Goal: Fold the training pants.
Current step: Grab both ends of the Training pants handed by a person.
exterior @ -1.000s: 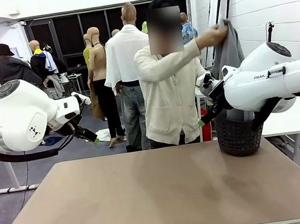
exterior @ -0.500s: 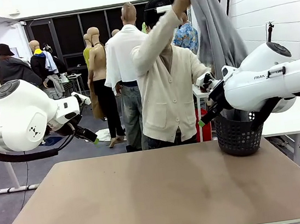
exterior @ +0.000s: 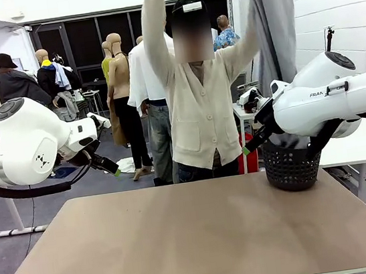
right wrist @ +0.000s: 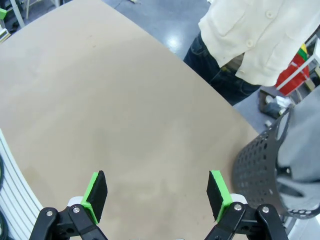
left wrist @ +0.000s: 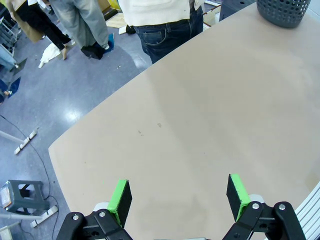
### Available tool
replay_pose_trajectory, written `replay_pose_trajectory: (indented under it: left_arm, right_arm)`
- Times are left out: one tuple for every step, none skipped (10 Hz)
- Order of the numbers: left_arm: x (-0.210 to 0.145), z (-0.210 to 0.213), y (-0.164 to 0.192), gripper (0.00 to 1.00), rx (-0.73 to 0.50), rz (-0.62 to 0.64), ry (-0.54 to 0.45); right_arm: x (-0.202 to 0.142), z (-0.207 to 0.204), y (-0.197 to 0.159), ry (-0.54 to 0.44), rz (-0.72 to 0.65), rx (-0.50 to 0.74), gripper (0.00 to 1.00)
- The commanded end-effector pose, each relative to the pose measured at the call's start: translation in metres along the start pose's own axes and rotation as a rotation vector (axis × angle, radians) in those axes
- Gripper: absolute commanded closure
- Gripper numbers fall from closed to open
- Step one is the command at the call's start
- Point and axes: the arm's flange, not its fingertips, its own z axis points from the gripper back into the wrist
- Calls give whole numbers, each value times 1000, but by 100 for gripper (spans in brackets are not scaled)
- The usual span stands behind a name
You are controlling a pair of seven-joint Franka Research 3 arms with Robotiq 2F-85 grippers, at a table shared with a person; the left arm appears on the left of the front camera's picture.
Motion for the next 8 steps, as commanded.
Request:
replay_pose_trajectory:
  left_arm:
    - [0, 1, 1, 0, 8, 2, 5]
    - [0, 1, 1, 0, 8, 2, 5]
    - [0, 1, 1, 0, 8, 2, 5]
    - [0, 1, 1, 0, 8, 2, 5]
    - [0, 1, 1, 0, 8, 2, 5]
    - [0, 1, 1, 0, 8, 2, 5]
    - [0, 1, 1, 0, 8, 2, 5]
    - [0, 1, 1, 0, 8, 2, 5]
  right_arm:
    - [-1, -1, 0, 4, 0, 4, 0]
    - [-1, -1, 0, 4, 0, 4, 0]
    - [-1, -1, 0, 4, 0, 4, 0]
    - [-1, -1, 0, 4, 0, 4, 0]
    - [-1, -1, 0, 4, 0, 4, 0]
    - [-1, -1, 0, 4, 0, 4, 0]
    - [-1, -1, 0, 4, 0, 4, 0]
    - [-1, -1, 0, 4, 0, 4, 0]
